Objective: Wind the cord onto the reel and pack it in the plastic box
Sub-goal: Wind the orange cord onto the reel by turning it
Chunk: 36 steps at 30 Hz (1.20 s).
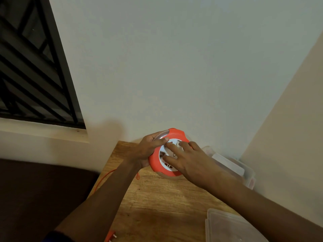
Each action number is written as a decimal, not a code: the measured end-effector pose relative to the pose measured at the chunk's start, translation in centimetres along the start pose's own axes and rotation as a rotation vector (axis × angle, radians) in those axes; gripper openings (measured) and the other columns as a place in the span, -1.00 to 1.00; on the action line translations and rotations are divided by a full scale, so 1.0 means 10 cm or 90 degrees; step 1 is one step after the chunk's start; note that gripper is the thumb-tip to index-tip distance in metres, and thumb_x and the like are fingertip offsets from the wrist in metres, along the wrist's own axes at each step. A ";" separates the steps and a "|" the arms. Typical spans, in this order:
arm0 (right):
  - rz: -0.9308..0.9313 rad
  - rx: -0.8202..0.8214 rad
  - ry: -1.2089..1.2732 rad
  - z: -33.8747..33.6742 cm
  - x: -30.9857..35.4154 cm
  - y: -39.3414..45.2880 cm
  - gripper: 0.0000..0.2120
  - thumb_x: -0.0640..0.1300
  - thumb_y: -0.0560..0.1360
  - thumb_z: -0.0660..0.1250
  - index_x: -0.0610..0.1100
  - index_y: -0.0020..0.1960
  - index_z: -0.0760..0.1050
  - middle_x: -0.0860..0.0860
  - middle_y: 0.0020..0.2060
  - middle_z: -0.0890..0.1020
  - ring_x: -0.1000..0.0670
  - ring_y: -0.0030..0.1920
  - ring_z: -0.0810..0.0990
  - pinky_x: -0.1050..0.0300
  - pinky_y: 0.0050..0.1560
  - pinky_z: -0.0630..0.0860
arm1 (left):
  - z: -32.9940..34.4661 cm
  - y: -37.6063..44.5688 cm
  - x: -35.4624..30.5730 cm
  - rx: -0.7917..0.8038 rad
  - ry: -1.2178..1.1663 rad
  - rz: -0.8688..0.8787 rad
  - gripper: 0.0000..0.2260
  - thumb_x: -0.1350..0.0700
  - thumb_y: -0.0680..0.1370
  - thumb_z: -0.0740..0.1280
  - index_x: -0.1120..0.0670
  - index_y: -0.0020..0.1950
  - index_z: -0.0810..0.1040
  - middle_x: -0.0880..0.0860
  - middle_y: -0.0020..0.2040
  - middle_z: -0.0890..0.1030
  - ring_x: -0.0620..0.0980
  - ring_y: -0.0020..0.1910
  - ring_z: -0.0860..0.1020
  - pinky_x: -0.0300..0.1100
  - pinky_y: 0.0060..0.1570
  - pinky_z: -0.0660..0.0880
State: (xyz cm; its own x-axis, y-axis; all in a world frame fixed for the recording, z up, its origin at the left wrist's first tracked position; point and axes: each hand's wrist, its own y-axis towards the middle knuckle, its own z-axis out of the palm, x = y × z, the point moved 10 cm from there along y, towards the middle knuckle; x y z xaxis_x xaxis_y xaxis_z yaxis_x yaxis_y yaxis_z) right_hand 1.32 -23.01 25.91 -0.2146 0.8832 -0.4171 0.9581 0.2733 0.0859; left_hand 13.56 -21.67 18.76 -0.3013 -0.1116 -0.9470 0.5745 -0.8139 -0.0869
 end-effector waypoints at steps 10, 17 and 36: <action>0.097 0.012 -0.035 -0.04 -0.12 0.06 -0.36 -0.03 0.41 0.47 0.07 0.41 0.27 -0.27 0.27 0.43 -0.33 0.23 0.41 -0.25 0.16 0.42 | 0.02 0.02 -0.08 -0.004 -0.002 0.029 -0.57 0.01 0.51 0.46 -0.07 0.38 0.56 0.16 0.28 0.68 0.29 0.24 0.65 0.28 0.22 0.59; 0.110 0.021 -0.057 0.04 -0.17 0.08 -0.29 0.03 0.43 0.44 0.08 0.45 0.13 -0.25 0.13 0.55 -0.29 0.15 0.46 -0.17 0.12 0.38 | 0.00 -0.01 -0.15 -0.033 0.026 0.035 -0.49 -0.03 0.48 0.48 -0.03 0.44 0.54 0.16 0.27 0.69 0.28 0.19 0.68 0.25 0.14 0.63; 0.078 -0.015 0.128 0.04 -0.26 0.11 -0.42 -0.06 0.50 0.35 0.23 0.42 0.21 -0.17 0.44 0.24 -0.21 0.30 0.34 -0.09 0.07 0.53 | -0.11 -0.04 -0.18 -0.073 -0.069 0.064 -0.58 0.05 0.52 0.50 -0.02 0.38 0.57 0.10 0.20 0.73 0.15 0.10 0.73 -0.01 -0.10 0.68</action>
State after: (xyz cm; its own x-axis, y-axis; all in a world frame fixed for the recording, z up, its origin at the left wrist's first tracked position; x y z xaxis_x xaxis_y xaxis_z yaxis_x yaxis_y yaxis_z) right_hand 2.95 -25.12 26.74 -0.1330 0.9679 -0.2133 0.9751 0.1663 0.1465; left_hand 14.72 -20.56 20.20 -0.3140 -0.2553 -0.9144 0.6868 -0.7261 -0.0331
